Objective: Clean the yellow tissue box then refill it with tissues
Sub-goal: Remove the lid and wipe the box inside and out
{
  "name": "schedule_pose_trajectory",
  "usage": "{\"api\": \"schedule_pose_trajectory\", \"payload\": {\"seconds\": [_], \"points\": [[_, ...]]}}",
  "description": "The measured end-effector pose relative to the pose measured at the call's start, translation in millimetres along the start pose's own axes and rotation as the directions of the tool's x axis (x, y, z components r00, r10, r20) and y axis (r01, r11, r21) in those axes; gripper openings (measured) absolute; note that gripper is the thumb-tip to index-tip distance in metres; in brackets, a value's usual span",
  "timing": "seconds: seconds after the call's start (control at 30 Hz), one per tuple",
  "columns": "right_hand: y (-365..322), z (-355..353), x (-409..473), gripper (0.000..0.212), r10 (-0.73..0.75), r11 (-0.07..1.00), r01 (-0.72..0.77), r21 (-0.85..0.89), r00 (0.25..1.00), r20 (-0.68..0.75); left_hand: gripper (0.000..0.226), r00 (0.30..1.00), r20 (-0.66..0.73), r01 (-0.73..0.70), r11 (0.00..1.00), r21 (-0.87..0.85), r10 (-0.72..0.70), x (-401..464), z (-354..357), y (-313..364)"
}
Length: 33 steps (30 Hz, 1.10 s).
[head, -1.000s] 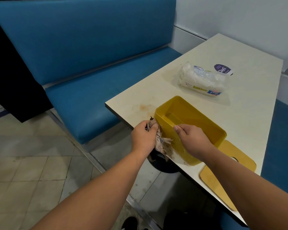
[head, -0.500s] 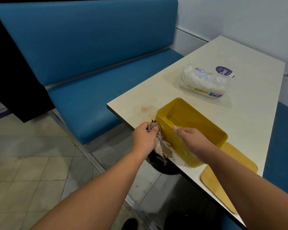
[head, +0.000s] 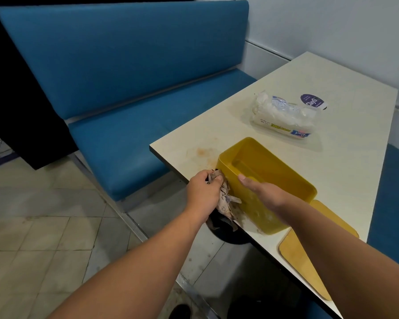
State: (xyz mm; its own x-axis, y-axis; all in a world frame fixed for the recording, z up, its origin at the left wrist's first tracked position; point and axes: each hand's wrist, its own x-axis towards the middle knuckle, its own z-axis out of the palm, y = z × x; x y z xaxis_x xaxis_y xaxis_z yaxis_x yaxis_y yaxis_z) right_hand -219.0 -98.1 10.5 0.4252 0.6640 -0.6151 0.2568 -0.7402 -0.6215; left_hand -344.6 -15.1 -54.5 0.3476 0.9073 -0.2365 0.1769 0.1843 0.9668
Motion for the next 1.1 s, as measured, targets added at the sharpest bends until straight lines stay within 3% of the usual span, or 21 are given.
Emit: {"api": "schedule_pose_trajectory", "payload": {"seconds": [0.13,0.3,0.43,0.6,0.73,0.87,1.0,1.1], "points": [[1.3,1.0,0.9,0.075,-0.026,1.0,0.026,0.009,1.0,0.016,0.008,1.0,0.014,0.026,1.0,-0.009,-0.026,-1.0,-1.1,-6.0],[1.2,1.5,1.9,0.08,-0.022,1.0,0.022,0.001,1.0,-0.001,0.006,0.996,0.045,-0.068,0.996,-0.057,0.071,-1.7,-0.8,1.2],[-0.8,-3.4,1.9,0.073,-0.001,1.0,0.0,0.007,1.0,0.028,0.006,0.999,0.03,0.025,1.0,0.017,-0.026,0.6,-4.2,-7.7],[-3.9,-3.3,0.8,0.072,0.039,0.997,-0.04,0.059,0.999,0.018,0.004,0.996,0.046,-0.068,0.995,-0.078,0.072,-1.6,-0.8,0.1],[-2.8,-3.3,-1.5,0.06,-0.025,0.998,0.024,0.06,1.0,0.017,0.007,1.0,0.015,-0.013,1.0,-0.021,0.014,1.5,-0.3,-4.4],[-2.6,-2.5,-0.8,0.067,0.007,0.997,-0.008,0.08,1.0,0.006,0.007,0.998,0.039,-0.042,0.994,-0.101,0.046,-3.2,1.5,-0.2],[-3.3,-3.1,-0.3,0.068,-0.005,0.998,0.003,0.067,0.999,0.038,0.007,1.0,0.012,0.005,1.0,0.027,-0.006,-1.7,0.8,-4.6],[-3.0,-3.1,1.8,0.071,0.024,0.995,-0.027,0.093,0.999,0.031,0.006,0.999,0.013,-0.034,0.999,0.006,0.034,-3.9,4.7,-0.8]]}}
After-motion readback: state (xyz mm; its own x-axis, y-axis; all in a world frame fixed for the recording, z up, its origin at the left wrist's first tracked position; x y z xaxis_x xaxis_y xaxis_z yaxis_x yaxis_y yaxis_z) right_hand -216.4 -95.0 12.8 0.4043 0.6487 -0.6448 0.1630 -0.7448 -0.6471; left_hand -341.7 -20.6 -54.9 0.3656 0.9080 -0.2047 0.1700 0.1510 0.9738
